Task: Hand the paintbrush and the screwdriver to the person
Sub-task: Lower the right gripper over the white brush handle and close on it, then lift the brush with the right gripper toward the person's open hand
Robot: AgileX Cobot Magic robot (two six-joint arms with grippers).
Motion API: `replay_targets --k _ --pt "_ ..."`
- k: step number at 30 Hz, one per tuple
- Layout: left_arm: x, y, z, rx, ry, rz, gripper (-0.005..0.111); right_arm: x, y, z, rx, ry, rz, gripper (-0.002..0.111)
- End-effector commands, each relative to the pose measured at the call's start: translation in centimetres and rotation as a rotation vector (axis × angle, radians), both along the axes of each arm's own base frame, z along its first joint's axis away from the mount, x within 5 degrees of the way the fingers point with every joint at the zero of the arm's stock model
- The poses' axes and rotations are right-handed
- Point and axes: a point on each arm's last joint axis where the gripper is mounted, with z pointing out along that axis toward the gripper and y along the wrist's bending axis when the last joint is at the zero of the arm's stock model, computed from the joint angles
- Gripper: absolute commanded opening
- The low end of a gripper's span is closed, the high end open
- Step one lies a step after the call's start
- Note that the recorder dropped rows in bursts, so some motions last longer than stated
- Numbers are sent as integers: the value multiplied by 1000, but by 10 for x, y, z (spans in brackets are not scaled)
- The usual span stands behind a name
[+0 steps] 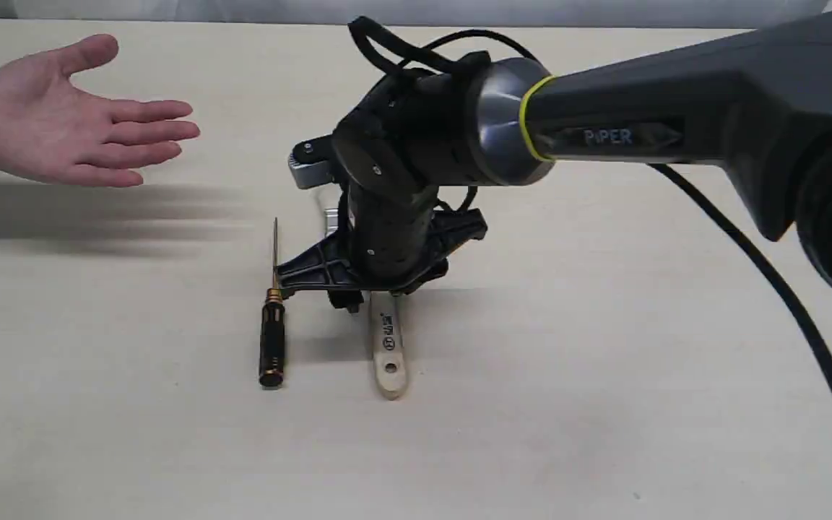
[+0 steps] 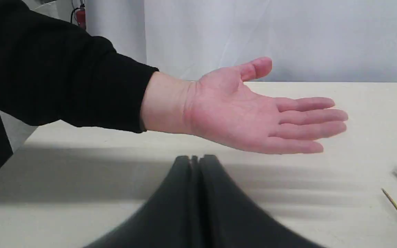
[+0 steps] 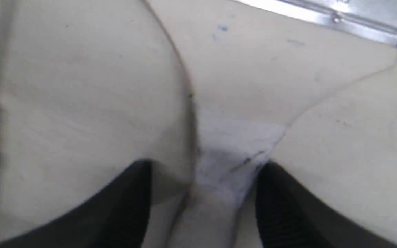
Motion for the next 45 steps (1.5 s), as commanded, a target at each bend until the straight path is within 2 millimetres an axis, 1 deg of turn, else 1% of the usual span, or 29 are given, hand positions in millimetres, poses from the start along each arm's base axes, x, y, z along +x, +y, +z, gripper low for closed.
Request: replay_targets --k 1,4,6,7,9,14,17,19,21,22,24,29,30,31,33,36,38,39,41,42,45 --pt "0 0 0 -4 -11 -6 0 5 -1 -4 16 -12 -8 43" --pt "0 0 0 -4 -11 -6 0 7 0 -7 24 -20 -4 29" --pt "0 0 0 -4 -11 -6 0 8 0 -8 22 -31 4 18" --pt "0 0 0 -4 -11 -6 0 8 0 -8 21 -33 6 15" --pt "0 0 0 -4 -11 -6 0 8 0 -8 17 -39 12 5" --pt "0 0 0 -4 -11 -6 0 10 -2 -7 -10 -61 37 4" --pt "0 0 1 -2 -13 -6 0 11 -1 1 3 -89 46 4" --pt "0 0 0 -2 -12 -6 0 12 -1 11 24 -111 47 4" --pt "0 0 0 -2 -12 -6 0 12 0 30 59 -151 53 4" --pt "0 0 0 -2 -12 -6 0 12 0 35 70 -162 53 4" --pt "0 0 0 -2 -12 -6 0 11 -1 58 101 -206 70 4" --pt "0 0 0 -2 -12 -6 0 3 -6 106 175 -289 105 4" --pt "0 0 0 -2 -12 -6 0 0 -4 119 211 -313 127 4" --pt "0 0 0 -2 -12 -6 0 -1 -3 125 242 -325 136 4" --pt "0 0 0 -2 -12 -6 0 -4 1 147 330 -364 180 4" --pt "0 0 0 -2 -12 -6 0 -3 12 170 427 -395 242 4" --pt "0 0 0 -2 -12 -6 0 -3 23 179 482 -407 300 4" --pt "0 0 0 -2 -12 -6 0 -5 32 183 507 -418 349 4" --pt "0 0 0 -2 -12 -6 0 -6 46 187 538 -429 397 4" --pt "0 0 0 -2 -12 -6 0 -7 55 185 544 -430 425 4" --pt "0 0 0 -6 -9 -6 0 -8 76 168 537 -411 462 4"
